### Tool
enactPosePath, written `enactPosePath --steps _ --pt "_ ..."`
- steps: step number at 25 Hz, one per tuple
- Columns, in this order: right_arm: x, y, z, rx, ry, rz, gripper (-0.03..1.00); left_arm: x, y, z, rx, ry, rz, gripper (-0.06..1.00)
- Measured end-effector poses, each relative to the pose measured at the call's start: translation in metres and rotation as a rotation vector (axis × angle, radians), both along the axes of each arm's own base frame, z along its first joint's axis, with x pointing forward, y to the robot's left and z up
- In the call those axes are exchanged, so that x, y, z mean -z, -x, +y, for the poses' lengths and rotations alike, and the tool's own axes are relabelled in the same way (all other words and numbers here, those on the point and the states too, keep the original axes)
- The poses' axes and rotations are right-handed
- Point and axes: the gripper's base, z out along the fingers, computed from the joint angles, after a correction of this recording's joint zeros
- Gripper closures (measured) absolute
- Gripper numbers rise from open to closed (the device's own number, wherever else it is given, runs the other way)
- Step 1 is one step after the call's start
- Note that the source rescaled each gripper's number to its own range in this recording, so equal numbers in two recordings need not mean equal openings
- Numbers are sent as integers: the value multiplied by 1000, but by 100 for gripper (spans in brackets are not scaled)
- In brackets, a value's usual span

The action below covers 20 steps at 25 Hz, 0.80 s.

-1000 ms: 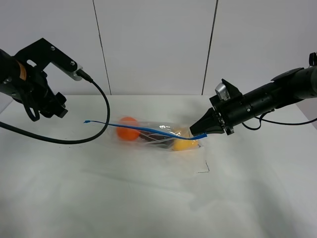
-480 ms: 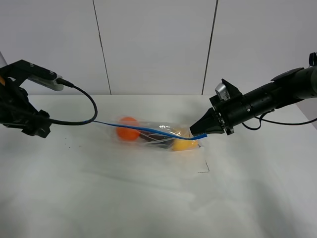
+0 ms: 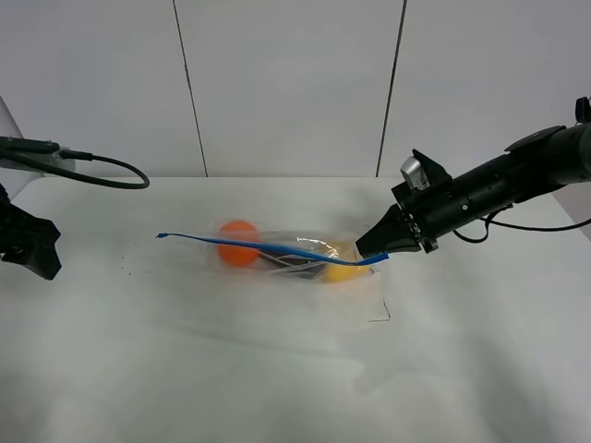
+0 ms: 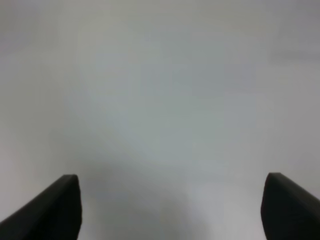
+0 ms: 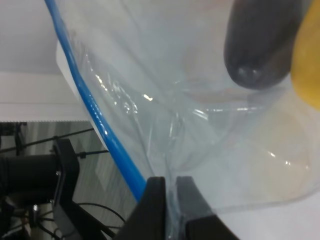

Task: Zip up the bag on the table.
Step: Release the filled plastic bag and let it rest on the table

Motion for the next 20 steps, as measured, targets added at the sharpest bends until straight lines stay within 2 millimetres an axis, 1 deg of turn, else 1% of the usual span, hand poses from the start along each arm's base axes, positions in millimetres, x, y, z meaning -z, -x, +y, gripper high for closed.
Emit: enactPosePath --steps 6,9,11,13,16,18,20 --pt "0 0 0 -4 5 -1 97 -1 2 0 -2 2 7 20" --pt "0 0 0 -5 6 -1 97 -8 6 0 -7 2 -23 20" --pt "0 0 0 -5 6 -1 97 -18 12 1 -23 5 -62 20" --pt "0 0 0 -5 6 -1 97 -29 21 3 -40 6 -105 20" --pt "0 0 0 -5 6 -1 97 -49 39 4 -75 19 -201 20" --pt "0 0 0 -5 6 -1 97 -59 55 3 -95 38 -275 20" --pt "0 0 0 -5 6 -1 97 -65 72 2 -97 43 -338 20"
